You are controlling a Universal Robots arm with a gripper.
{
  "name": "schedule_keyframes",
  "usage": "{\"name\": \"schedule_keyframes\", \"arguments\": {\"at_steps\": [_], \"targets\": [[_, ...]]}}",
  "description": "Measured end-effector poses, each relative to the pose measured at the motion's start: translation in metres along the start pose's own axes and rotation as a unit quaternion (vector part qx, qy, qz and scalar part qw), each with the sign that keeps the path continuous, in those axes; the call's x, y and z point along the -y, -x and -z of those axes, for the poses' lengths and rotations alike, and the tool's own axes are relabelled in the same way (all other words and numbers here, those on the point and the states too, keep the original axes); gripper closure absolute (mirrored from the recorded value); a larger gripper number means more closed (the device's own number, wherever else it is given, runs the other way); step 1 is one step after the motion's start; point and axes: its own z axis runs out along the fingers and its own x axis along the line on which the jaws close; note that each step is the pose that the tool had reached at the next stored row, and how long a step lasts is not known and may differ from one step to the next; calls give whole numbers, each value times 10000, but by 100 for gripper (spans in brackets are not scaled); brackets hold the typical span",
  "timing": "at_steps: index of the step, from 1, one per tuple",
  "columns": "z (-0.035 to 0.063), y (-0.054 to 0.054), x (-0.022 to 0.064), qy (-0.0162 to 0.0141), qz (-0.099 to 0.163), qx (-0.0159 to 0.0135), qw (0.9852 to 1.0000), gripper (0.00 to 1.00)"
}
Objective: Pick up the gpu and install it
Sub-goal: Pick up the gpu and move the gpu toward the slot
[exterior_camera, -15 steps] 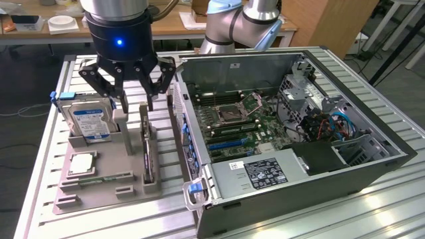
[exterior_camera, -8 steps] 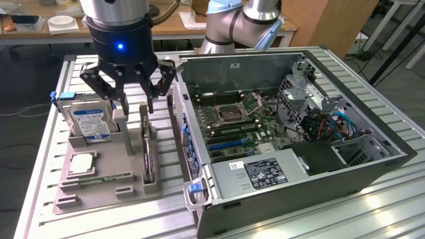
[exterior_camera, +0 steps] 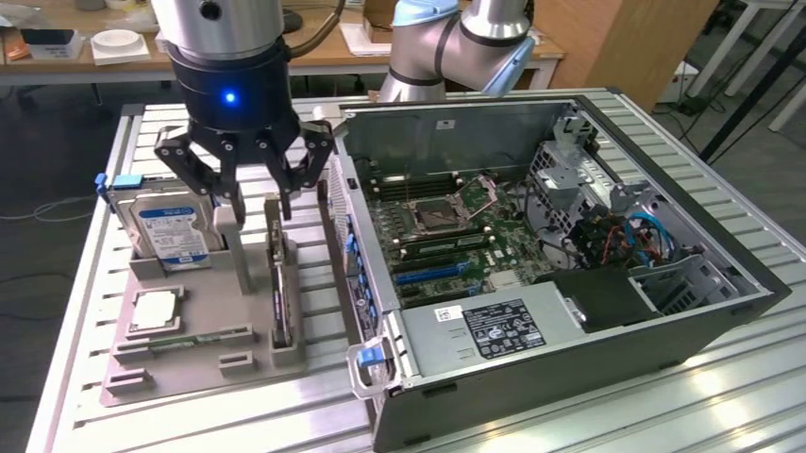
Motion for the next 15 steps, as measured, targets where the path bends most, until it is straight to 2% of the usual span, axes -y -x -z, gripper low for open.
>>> {"name": "schedule_keyframes", "arguments": {"at_steps": [15], "targets": [[-148,-3,7,0,0,0,10000,51]]}}
